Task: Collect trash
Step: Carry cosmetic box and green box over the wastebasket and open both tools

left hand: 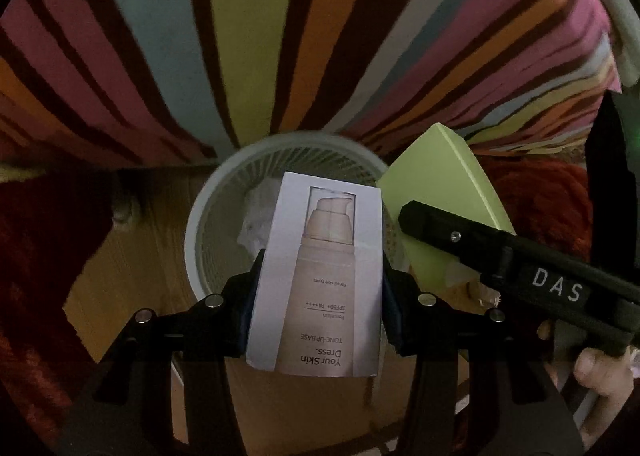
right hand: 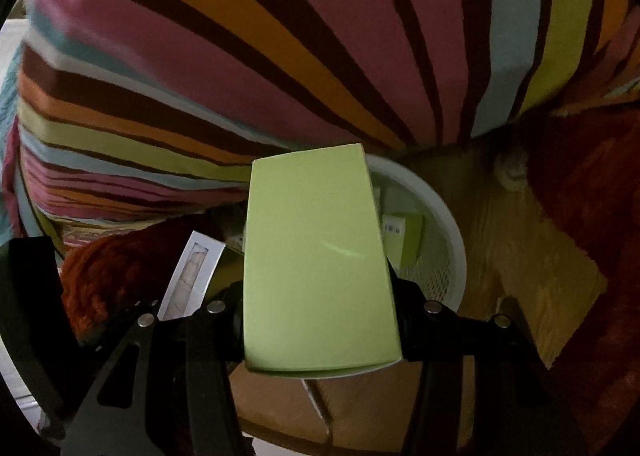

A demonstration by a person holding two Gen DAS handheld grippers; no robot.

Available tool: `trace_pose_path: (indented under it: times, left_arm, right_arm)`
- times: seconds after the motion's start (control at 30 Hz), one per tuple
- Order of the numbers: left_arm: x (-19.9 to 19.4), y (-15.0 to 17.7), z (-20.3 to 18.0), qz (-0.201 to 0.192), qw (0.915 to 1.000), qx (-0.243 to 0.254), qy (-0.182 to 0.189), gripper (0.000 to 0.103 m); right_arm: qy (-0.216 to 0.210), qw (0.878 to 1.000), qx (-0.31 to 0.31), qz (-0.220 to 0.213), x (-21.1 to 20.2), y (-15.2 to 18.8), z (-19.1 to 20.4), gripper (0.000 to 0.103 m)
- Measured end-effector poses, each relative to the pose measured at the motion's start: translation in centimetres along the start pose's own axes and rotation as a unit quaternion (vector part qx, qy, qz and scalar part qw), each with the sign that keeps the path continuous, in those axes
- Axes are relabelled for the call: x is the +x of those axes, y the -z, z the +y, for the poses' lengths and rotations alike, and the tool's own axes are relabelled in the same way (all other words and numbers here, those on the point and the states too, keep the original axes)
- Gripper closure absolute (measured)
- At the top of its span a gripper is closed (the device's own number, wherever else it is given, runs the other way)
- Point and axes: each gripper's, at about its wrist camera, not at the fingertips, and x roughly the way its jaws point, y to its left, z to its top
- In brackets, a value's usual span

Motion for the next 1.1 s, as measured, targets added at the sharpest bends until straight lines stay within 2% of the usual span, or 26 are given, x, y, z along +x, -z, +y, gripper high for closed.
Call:
trace_pose_path:
  times: [0.27, 0.43, 0.83, 0.9, 0.93, 1.0, 1.03, 1.07, 1.1]
  left_arm:
    - [1.7, 0.1, 0.8, 0.04, 0.9987, -0.03, 0.01, 0.054]
    - [2.6, 0.0, 1.0, 0.057, 0.9975, -0.041, 0.01, 0.054]
    - [4.6, -0.2, 1.2, 0.095, 0.9943, -0.047, -0.009, 0.052]
    - [4.9, -0.2, 1.2, 0.101, 0.9936, -0.046, -0.02, 0.048]
    - [5.1, -0.2, 1.1, 0.103, 0.9933, -0.044, -0.027, 0.036]
    - [5.3, -0.3, 1.0, 0.104, 0.9926, -0.041, -0.048, 0.031]
    - [5.5, -0.3, 0.9, 0.105, 0.9919, -0.04, -0.059, 0.024]
    - [5.5, -0.3, 0.9, 0.106, 0.9917, -0.04, -0.061, 0.02]
    - [5.5, -0.4, 1.0, 0.105, 0.9918, -0.04, -0.059, 0.02]
  right_arm:
    - [0.005, 0.999, 0.001, 0.033, 1.7, 0.0, 0.9, 0.054]
    - [0.007, 0.999, 0.013, 0.052, 2.5, -0.2, 0.2, 0.054]
    - [0.024, 0.996, 0.014, 0.083, 4.3, -0.5, 0.3, 0.054]
    - [0.027, 0.996, 0.013, 0.085, 4.7, -0.4, 0.5, 0.053]
    - [0.028, 0.996, 0.014, 0.089, 4.8, -0.3, 0.5, 0.052]
    - [0.036, 0.994, 0.02, 0.099, 5.4, -0.3, 0.3, 0.035]
    - [0.042, 0.994, 0.025, 0.102, 5.6, -0.2, 0.0, 0.013]
    - [0.054, 0.993, 0.031, 0.103, 5.7, -0.2, -0.2, 0.008]
    - [0.059, 0.993, 0.035, 0.101, 5.7, -0.3, -0.5, 0.008]
